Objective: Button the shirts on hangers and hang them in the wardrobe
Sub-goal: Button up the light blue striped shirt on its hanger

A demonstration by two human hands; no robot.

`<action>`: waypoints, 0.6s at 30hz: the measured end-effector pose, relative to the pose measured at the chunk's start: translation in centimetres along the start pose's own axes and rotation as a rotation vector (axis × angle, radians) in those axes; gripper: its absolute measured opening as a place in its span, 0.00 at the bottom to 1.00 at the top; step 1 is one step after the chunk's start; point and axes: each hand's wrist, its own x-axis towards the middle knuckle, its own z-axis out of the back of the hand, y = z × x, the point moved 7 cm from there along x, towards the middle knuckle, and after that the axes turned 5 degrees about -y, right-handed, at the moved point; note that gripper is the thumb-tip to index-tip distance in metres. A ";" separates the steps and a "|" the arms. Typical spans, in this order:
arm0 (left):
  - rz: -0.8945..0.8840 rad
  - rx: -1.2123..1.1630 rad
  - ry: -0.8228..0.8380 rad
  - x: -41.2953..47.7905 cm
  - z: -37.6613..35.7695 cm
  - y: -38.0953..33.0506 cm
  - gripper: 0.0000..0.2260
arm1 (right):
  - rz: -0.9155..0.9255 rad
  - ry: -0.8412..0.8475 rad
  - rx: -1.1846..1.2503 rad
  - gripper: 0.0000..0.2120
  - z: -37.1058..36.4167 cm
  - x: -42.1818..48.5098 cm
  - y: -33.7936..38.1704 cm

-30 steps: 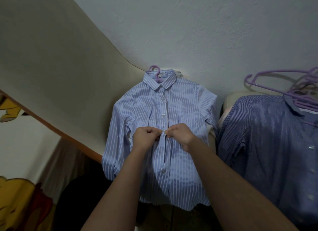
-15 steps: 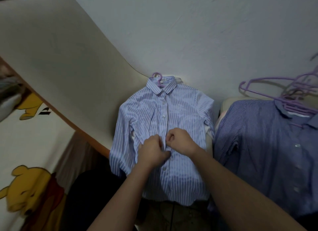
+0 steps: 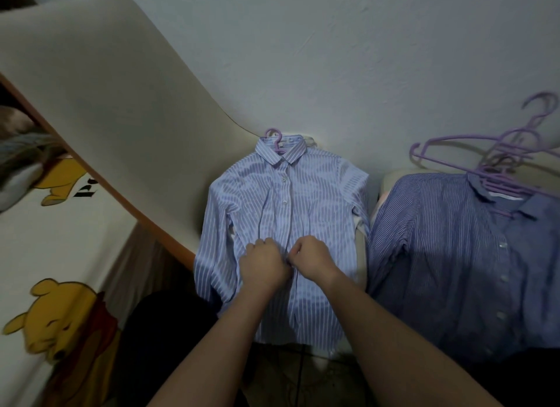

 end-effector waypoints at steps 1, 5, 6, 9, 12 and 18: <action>0.003 0.010 -0.008 -0.1 0.2 -0.3 0.17 | -0.011 -0.003 -0.001 0.08 0.0 0.0 -0.1; -0.004 0.041 -0.077 0.2 0.6 -0.4 0.15 | -0.040 0.011 0.042 0.07 0.2 0.0 -0.3; -0.015 0.076 -0.090 0.3 0.7 -0.4 0.15 | -0.045 0.012 0.055 0.07 0.2 0.0 -0.3; -0.041 0.136 -0.104 0.2 1.1 -0.9 0.15 | -0.057 0.022 0.089 0.08 0.3 0.1 -0.7; 0.014 -0.006 -0.058 0.3 1.3 -0.6 0.11 | -0.094 0.026 0.132 0.08 0.4 0.2 -0.9; 0.093 -0.181 0.030 1.4 2.6 1.2 0.17 | -0.137 0.019 0.226 0.09 0.0 0.4 -1.6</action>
